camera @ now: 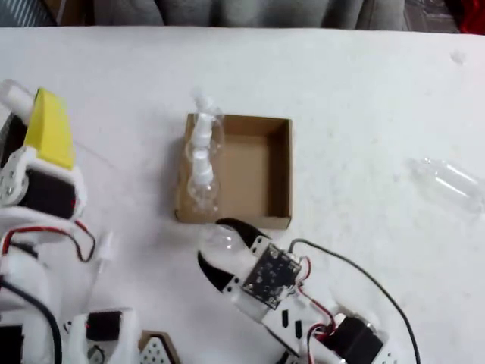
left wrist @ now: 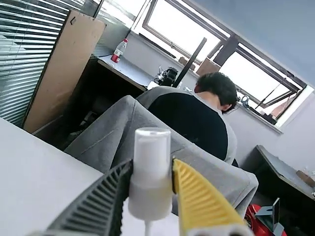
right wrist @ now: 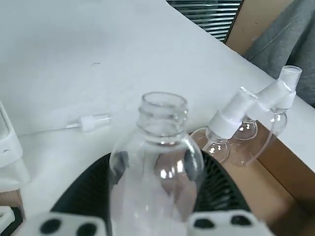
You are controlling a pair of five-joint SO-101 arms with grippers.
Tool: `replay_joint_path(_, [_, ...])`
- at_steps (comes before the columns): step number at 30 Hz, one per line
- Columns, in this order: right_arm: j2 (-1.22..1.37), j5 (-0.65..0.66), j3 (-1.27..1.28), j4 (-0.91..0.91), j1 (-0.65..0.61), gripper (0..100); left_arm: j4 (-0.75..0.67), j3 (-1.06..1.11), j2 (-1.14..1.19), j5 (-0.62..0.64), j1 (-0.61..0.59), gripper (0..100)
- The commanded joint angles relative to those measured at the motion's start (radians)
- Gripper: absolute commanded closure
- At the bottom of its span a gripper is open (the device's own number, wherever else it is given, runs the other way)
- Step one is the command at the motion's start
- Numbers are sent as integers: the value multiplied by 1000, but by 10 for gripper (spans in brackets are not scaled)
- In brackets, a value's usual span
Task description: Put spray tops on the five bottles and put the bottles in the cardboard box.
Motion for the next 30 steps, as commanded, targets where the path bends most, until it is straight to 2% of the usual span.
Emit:
replay_joint_path(1, [-2,11,5,-2,-19,981,-112,34,7,-6,21,978])
replay_joint_path(7, [-2,11,6,1,-35,981,-153,49,10,100,22,978])
replay_joint_path(15, [-2,11,6,1,-35,981,-152,172,5,95,150,978])
replay_joint_path(23, [-2,11,15,2,-35,981,-192,199,1,103,156,978])
replay_joint_path(30, [2,11,17,-2,-35,981,-186,235,-105,106,165,977])
